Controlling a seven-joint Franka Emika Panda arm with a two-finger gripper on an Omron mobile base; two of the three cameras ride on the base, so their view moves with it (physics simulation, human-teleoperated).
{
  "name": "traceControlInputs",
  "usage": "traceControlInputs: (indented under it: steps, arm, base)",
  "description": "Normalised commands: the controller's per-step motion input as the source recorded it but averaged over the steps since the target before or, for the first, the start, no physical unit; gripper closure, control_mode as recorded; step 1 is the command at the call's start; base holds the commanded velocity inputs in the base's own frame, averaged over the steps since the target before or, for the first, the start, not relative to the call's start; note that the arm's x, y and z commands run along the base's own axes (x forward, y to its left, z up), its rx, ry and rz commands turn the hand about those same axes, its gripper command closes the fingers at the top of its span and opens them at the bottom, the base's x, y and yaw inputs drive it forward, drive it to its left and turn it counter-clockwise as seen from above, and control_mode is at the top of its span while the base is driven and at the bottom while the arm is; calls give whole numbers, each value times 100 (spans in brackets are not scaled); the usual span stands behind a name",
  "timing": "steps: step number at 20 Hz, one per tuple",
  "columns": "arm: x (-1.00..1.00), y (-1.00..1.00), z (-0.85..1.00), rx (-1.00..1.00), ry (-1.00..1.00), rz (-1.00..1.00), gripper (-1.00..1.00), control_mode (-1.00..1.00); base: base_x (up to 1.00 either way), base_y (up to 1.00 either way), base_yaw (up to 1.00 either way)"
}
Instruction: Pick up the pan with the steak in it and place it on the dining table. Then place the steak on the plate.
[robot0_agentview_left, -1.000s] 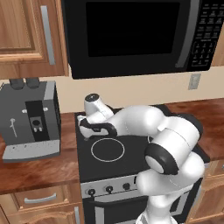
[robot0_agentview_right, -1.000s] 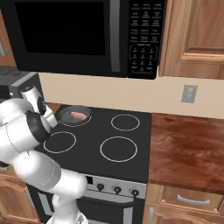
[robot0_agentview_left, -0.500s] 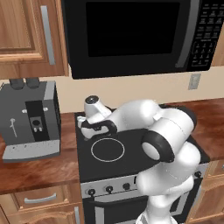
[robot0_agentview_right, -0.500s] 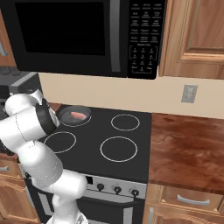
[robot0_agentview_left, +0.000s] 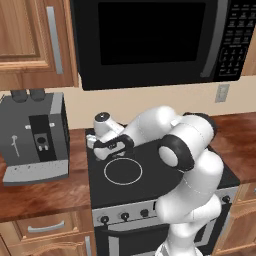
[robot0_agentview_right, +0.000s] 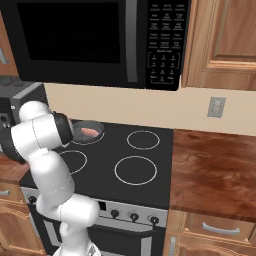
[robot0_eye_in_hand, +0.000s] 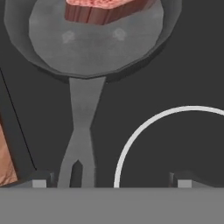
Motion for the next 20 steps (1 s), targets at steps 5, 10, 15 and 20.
traceControlInputs:
  steps: [5,10,15,20]
  arm:
    - [17,7,-23,0,0,-2,-100,-100]
    - [27,13,-18,0,0,-3,-100,-100]
    - [32,18,-18,0,0,-4,-100,-100]
    - [23,13,-23,0,0,-4,-100,-100]
  base:
    - [0,0,0]
    - [0,0,0]
    - [0,0,0]
    - [0,0,0]
